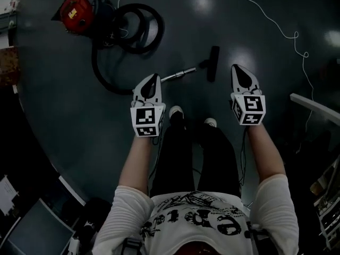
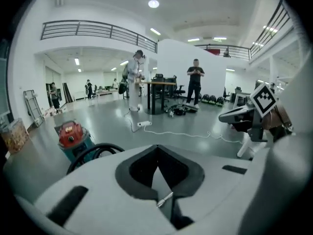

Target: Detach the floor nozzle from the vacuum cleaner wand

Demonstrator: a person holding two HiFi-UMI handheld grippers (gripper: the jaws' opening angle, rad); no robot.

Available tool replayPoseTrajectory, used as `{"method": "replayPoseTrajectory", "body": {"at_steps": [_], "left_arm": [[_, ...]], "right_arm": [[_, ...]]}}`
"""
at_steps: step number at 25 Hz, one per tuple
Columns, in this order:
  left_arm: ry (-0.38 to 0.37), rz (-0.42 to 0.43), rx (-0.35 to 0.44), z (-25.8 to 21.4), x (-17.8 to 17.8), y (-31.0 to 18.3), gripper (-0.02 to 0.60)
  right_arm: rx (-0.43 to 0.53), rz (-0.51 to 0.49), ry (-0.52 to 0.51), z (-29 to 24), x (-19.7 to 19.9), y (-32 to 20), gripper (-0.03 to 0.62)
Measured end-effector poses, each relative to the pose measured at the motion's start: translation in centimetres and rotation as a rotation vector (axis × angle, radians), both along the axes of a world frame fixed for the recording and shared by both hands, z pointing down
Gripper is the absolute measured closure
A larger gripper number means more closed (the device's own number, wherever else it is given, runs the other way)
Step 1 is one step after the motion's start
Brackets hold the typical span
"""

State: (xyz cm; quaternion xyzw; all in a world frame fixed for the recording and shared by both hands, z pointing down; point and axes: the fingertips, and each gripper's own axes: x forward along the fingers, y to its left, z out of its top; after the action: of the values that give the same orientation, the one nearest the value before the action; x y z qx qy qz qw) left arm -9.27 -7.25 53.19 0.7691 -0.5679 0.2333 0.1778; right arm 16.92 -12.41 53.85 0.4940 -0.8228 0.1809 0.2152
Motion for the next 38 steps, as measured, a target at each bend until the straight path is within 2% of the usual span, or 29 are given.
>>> {"method": "replayPoseTrajectory", "body": {"at_steps": [3,7,11,14,19,25,38], "left_arm": [[0.021,-0.011,0.059,-11.5,1.0,2.7,0.577],[0.059,-0.076,0.152,-24.0,1.5,5.3,0.577],[0.148,-0.158,0.292,-34.2,1.8,7.7,0.577],[0.188,-0.186,0.377,-39.3,2.6,11.0,0.577],[0.203,-0.222,0.467,-41.7,3.3,17.4,0.577],[0.215,-0.26,0.493,-41.4,3.2,21.2,0.577],[0.212,-0.208,0.489,-41.1,4.8,20.7,0.577]], "right_arm": [[0.032,0.011,-0.042,-11.1,0.0,2.2,0.591],[0.091,0.01,-0.083,-23.5,0.8,4.5,0.591],[0.19,0.003,-0.114,-33.1,2.9,6.2,0.591],[0.261,-0.003,-0.151,-38.2,4.1,8.8,0.591],[0.297,-0.001,-0.21,-40.9,5.4,14.1,0.591],[0.3,-0.067,-0.201,-40.4,4.5,17.7,0.591],[0.309,-0.087,-0.228,-40.5,3.9,17.8,0.591]]}}
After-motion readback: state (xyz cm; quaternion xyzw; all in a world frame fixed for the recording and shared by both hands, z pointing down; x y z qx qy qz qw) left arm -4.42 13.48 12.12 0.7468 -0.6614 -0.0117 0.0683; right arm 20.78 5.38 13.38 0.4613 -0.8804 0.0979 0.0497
